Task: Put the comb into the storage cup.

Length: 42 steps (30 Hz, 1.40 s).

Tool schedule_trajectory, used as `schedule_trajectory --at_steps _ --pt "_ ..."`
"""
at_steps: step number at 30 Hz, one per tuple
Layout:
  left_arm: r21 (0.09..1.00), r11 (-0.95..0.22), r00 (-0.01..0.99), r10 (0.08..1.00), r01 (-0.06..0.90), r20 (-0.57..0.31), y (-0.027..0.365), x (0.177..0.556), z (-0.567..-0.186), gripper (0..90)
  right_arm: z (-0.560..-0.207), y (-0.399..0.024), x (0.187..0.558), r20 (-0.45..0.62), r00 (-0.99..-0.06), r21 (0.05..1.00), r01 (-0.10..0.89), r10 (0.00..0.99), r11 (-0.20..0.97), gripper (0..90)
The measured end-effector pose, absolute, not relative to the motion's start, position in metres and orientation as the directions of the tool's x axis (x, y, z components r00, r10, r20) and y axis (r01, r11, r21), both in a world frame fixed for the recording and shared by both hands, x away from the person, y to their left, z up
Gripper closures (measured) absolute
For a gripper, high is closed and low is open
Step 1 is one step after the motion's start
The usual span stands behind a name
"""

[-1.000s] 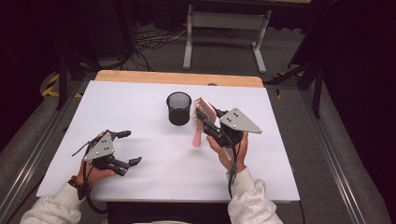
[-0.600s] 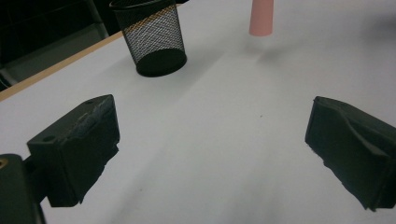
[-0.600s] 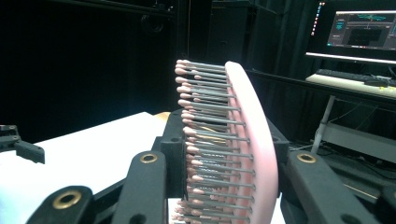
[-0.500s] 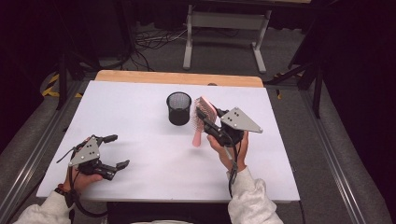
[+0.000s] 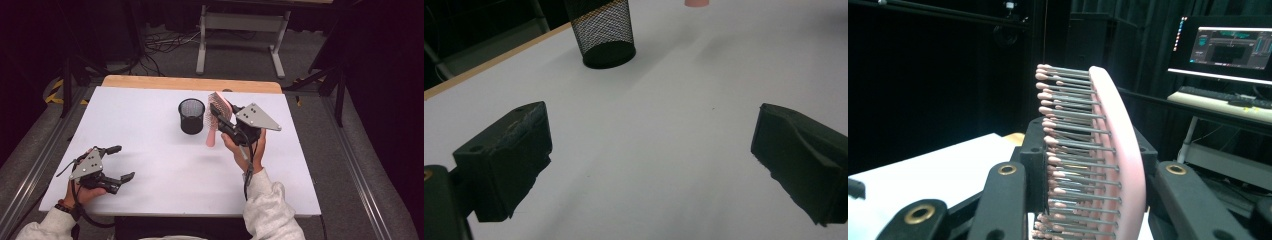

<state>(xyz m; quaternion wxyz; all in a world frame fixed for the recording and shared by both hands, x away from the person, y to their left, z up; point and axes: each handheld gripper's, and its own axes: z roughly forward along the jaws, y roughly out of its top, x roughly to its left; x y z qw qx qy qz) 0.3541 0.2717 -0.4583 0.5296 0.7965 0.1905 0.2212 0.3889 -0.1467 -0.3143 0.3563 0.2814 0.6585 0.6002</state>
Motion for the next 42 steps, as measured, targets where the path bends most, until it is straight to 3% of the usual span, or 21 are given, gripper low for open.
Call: schedule_trajectory --at_steps 20,42 --pt "0.929 -0.363 0.836 0.531 0.073 0.142 0.269 0.356 -0.460 4.3 -0.283 -0.156 0.409 -0.142 -0.547 0.990 -0.098 0.825 0.105 63.8" --pt "0.932 -0.356 0.842 0.521 0.068 0.137 0.269 0.357 -0.460 4.4 -0.245 -0.123 0.444 -0.195 -0.540 0.979 -0.152 0.819 0.134 63.9"
